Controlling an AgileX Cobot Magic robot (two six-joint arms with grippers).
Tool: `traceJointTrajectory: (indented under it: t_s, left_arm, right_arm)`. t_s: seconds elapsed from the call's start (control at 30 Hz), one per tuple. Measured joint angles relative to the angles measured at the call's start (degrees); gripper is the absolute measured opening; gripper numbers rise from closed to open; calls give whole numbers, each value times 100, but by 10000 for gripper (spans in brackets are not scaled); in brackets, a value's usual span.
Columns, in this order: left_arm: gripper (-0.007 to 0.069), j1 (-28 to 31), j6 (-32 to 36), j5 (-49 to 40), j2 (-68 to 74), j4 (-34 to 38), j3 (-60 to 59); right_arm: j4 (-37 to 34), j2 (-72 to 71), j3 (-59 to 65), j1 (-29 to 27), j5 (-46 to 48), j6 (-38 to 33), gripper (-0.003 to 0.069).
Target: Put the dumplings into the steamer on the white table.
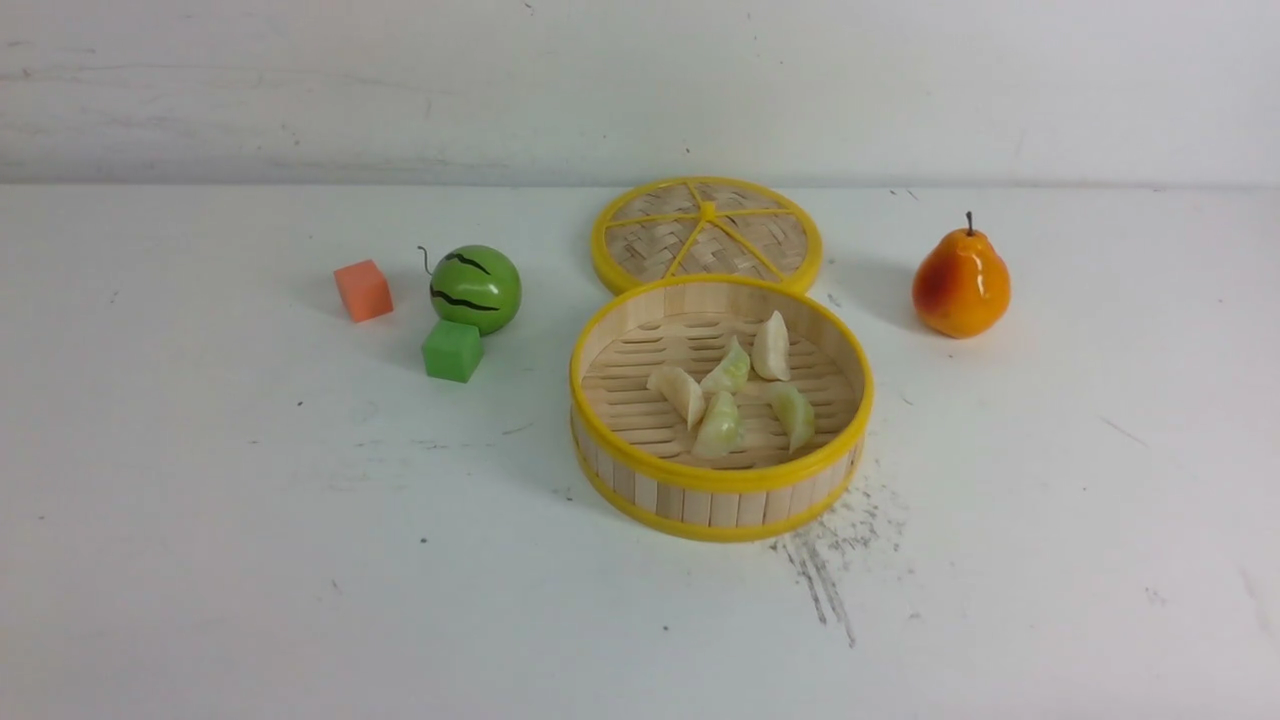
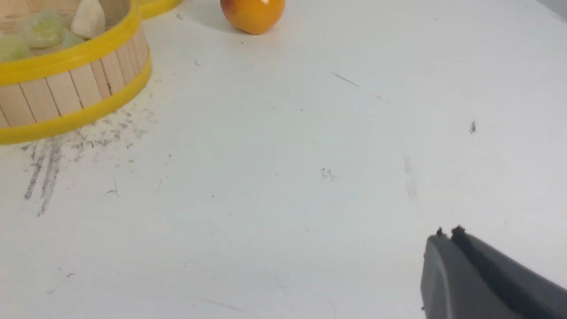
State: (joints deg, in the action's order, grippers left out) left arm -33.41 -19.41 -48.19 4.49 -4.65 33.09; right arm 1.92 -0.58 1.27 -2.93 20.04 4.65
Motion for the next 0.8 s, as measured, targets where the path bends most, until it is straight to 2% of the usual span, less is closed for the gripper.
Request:
traceJointTrajectory:
  t_s: [0.27, 0.8]
  left_arm:
    - [6, 0, 0, -45, 0, -6, 0]
    - [19, 0, 0, -62, 0, -11, 0]
  right_arm:
    - [68, -5, -16, 231, 137, 90, -6]
    - [51, -5, -18, 237, 148, 90, 3]
